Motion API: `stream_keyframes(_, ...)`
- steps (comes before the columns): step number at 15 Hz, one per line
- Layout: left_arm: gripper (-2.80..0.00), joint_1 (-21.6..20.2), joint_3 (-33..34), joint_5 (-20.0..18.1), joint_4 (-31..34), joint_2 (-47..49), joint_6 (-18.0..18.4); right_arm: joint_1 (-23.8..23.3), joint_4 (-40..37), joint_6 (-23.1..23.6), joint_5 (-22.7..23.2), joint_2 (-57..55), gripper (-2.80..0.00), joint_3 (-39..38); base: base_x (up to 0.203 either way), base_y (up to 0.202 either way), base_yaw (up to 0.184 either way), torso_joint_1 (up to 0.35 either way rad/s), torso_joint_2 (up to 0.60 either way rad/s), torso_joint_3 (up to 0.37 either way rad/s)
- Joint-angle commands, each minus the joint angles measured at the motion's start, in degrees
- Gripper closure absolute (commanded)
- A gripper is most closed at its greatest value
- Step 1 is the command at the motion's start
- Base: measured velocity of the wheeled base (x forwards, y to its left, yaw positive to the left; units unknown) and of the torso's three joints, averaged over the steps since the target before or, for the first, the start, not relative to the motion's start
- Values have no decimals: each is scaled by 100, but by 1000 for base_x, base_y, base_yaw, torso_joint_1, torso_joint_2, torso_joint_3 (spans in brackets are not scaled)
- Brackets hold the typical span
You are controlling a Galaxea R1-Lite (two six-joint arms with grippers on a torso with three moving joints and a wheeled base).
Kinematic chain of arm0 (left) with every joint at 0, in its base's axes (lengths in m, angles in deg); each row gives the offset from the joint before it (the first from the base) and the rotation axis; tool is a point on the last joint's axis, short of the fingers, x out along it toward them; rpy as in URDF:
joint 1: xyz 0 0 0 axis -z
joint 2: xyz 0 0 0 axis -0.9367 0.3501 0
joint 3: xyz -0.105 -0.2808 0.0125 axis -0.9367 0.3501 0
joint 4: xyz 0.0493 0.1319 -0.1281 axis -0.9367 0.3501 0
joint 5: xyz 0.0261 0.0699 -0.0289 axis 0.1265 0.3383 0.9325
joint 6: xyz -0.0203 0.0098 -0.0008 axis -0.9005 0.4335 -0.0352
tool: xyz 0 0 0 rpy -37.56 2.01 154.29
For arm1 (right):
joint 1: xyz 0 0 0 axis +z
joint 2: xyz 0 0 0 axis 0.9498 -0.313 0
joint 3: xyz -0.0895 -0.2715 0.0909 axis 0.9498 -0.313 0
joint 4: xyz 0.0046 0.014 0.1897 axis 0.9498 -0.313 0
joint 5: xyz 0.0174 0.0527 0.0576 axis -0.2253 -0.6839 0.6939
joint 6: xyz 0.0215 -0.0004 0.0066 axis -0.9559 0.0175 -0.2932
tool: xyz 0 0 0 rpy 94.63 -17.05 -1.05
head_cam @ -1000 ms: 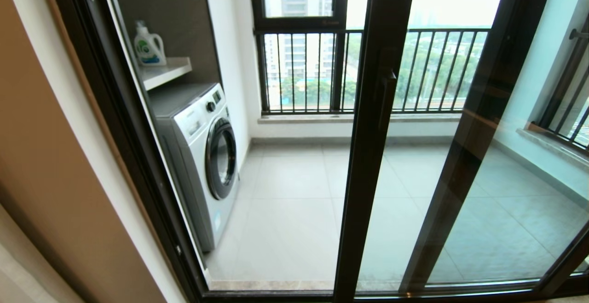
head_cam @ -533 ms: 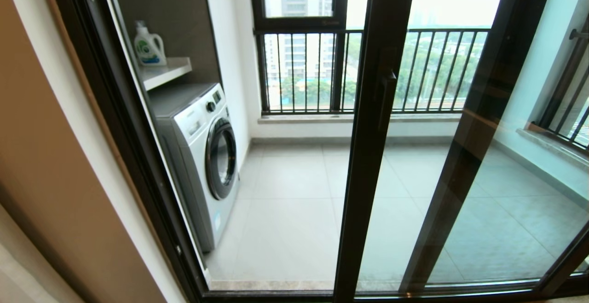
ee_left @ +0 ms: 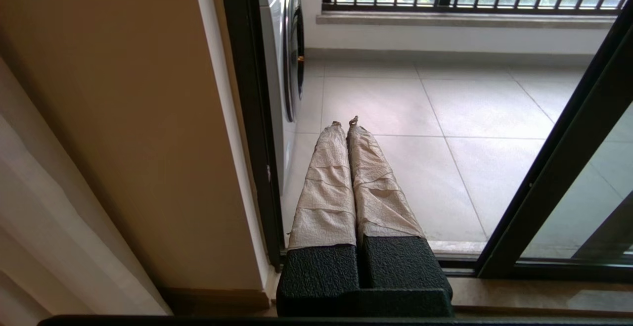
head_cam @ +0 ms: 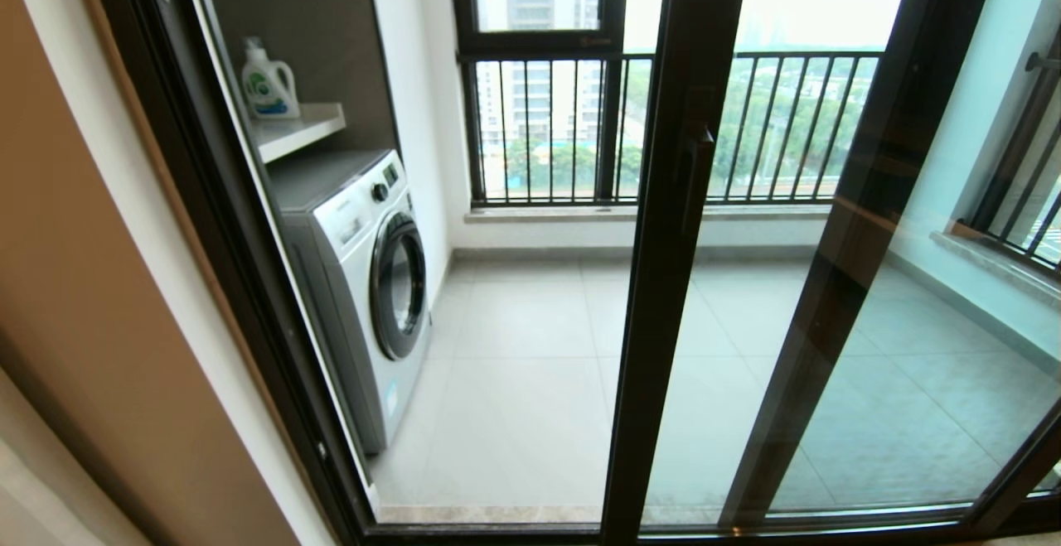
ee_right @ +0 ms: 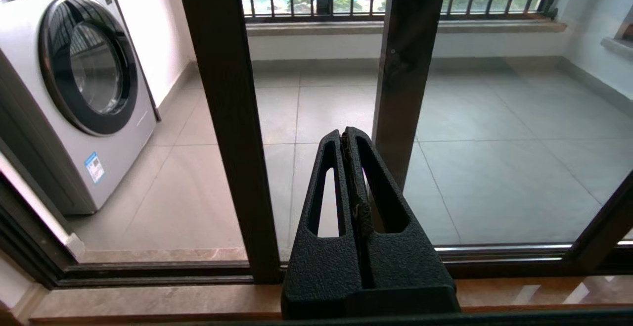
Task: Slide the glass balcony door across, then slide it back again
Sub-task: Open the slid door
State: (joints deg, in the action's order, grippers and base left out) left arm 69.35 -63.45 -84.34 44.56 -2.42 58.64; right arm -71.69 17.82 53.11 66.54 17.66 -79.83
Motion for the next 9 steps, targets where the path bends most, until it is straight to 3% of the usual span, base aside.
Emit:
stream_keyframes(1, 0, -2, 1, 1, 1, 11, 0, 1, -16, 3, 10, -24, 0, 85, 0, 0, 0, 0, 0, 0)
stream_keyframes(3, 0, -2, 1, 1, 1, 11, 0, 5, -120, -9, 174, -529, 0, 785, 0, 0, 0, 0, 0, 0)
stream_keyframes(6, 0, -2, 1, 1, 1, 13, 0, 48, -165, -19, 429, -2108, 0, 2464, 0, 0, 0, 0, 0, 0)
stream_keyframes(9, 0, -2, 1, 1, 1, 20, 0, 101, -33, -8, 1097, -3601, 0, 3548, 0, 0, 0, 0, 0, 0)
